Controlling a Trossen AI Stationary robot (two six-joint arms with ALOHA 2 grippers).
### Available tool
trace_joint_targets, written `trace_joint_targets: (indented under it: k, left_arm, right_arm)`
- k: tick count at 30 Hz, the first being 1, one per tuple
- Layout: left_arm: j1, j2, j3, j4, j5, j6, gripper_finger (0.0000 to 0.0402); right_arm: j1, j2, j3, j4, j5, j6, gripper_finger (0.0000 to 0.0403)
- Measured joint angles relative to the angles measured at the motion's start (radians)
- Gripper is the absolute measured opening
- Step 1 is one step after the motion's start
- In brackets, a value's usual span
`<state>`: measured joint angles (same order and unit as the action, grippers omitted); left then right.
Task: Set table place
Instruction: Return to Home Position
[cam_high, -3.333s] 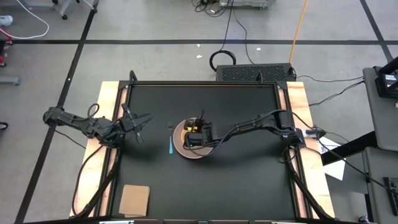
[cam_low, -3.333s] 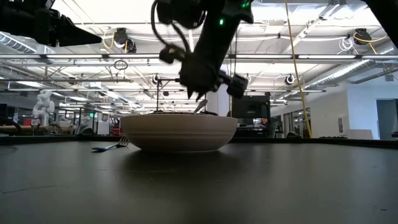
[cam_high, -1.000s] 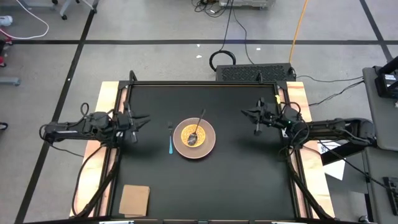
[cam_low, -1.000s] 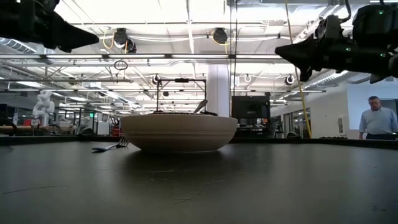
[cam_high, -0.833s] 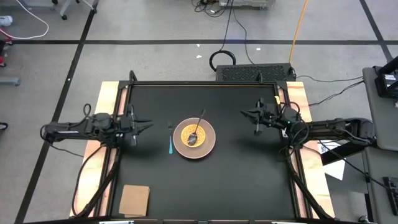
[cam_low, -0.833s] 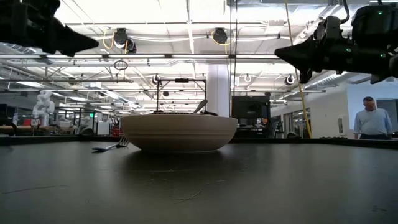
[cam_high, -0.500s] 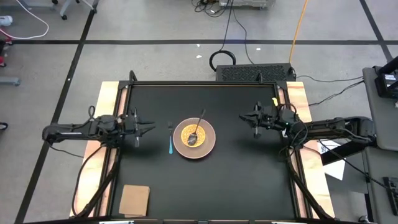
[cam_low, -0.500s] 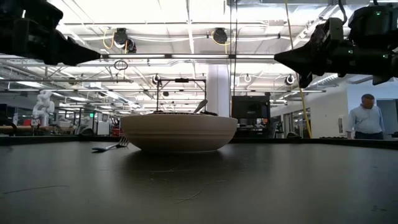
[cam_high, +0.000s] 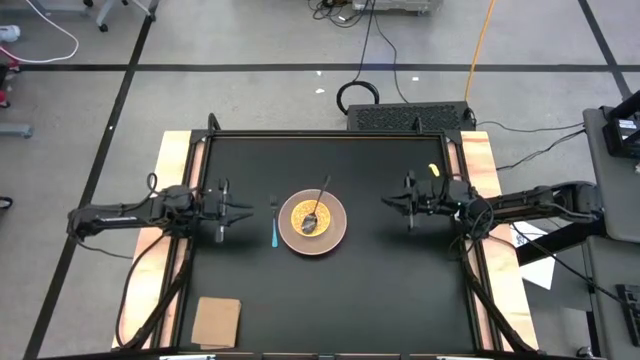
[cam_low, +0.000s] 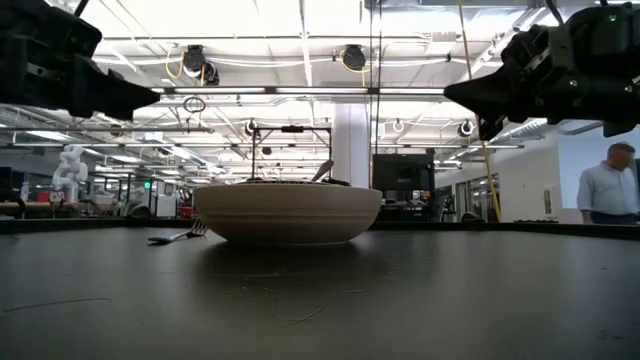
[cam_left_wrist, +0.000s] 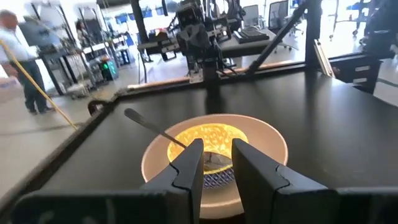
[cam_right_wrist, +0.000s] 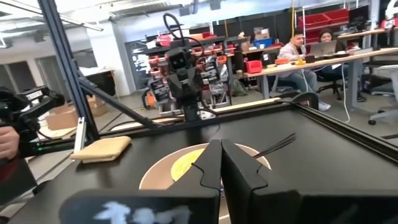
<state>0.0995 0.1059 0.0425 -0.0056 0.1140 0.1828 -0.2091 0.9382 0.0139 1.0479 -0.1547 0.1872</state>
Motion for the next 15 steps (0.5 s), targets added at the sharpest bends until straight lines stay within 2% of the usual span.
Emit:
trace_joint_targets:
  k: [8, 13, 15]
  left_arm:
    - [0.025, -0.002, 0.0, -0.047, 0.038, -0.023, 0.009]
    - [0.025, -0.002, 0.0, -0.039, 0.146, -0.035, 0.009]
    - [0.025, -0.002, 0.0, -0.037, 0.158, -0.029, 0.009]
  right_arm:
    - [0.015, 0.0, 0.0, -0.026, 0.0, -0.001, 0.0]
    - [0.015, 0.0, 0.0, -0.058, 0.001, -0.002, 0.0]
    - [0.015, 0.0, 0.0, -0.056, 0.001, -0.002, 0.0]
